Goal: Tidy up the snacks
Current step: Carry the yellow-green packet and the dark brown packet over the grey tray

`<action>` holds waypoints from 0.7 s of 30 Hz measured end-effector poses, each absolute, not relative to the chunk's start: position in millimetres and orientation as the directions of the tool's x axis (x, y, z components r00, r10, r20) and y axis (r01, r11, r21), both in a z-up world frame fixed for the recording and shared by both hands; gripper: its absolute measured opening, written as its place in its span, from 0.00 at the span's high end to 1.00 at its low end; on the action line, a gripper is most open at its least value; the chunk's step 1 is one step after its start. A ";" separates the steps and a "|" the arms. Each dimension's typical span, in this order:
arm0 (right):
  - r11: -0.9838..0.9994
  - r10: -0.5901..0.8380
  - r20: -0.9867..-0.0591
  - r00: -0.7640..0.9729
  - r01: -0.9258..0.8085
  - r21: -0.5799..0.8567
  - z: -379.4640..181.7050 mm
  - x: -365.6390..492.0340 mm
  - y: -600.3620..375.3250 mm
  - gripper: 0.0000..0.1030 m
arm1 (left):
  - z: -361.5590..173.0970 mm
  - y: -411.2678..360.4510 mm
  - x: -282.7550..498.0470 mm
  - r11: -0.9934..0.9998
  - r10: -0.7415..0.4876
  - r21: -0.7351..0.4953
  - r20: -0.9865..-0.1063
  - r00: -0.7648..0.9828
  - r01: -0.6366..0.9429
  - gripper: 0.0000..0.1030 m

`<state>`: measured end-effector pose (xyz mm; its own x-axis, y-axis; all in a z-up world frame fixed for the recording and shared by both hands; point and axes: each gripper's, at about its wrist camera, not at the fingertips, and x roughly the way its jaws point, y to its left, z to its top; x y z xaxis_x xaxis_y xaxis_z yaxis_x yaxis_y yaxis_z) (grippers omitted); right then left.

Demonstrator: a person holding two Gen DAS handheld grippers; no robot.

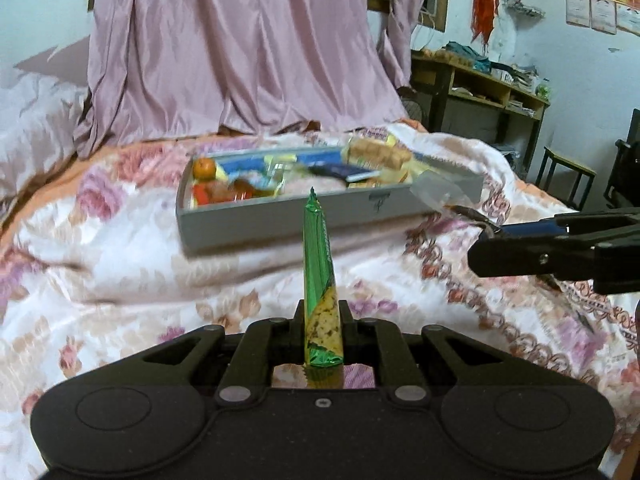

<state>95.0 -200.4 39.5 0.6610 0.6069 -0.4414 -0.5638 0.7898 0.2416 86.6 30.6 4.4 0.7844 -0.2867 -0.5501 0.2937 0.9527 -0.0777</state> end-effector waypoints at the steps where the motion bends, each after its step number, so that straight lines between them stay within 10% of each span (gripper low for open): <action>1: 0.790 0.607 -0.435 0.665 -0.563 0.241 41.9 93.0 -200.4 0.53 | 8.6 28.7 86.8 0.953 -0.285 -0.072 -0.546 0.788 0.294 0.87; 21: 0.801 0.597 -0.325 0.733 -0.561 0.207 92.4 118.6 -211.7 0.52 | 68.4 12.4 131.0 0.957 -0.271 -0.030 -0.456 0.848 0.290 0.87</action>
